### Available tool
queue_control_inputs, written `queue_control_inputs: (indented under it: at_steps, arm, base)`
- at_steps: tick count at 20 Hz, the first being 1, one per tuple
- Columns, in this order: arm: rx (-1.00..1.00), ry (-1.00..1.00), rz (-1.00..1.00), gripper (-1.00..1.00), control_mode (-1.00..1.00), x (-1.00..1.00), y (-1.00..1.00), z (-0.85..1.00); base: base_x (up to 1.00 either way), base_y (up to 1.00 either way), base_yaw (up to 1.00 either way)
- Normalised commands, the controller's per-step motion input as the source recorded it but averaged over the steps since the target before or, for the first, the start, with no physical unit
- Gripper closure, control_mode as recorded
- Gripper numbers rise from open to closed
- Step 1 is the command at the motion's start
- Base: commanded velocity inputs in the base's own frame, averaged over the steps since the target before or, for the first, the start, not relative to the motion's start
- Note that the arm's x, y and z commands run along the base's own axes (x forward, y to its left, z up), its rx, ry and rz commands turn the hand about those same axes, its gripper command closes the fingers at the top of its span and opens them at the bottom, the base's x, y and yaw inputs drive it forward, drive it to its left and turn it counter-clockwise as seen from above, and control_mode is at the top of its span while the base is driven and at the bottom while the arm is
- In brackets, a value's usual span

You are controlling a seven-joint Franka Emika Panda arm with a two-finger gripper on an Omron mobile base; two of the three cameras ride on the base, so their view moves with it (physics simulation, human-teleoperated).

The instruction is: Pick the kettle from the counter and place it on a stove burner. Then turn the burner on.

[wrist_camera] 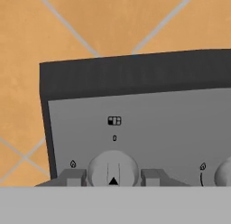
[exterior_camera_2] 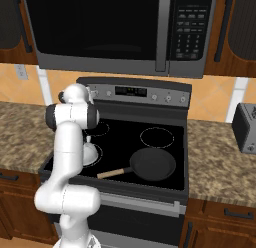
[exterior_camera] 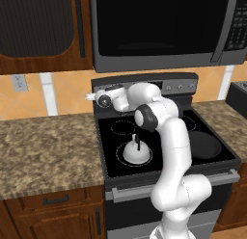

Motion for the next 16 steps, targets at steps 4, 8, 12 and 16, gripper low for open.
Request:
queue_control_inputs:
  at_steps: [4, 8, 12, 16]
  arm:
    - [-0.15, 0.00, 0.00, 1.00, -1.00, 0.00, 0.00, 0.00]
    - [-0.13, 0.00, 0.00, 1.00, -1.00, 0.00, 0.00, 0.00]
    - [-0.11, 0.00, 0.00, 1.00, -1.00, 0.00, 0.00, 0.00]
    - [-0.08, 0.00, 0.00, 1.00, -1.00, 0.00, 0.00, -0.03]
  base:
    - [0.00, 0.00, 0.00]
    - [0.00, 0.00, 0.00]
    - [0.00, 0.00, 0.00]
    - [0.00, 0.00, 0.00]
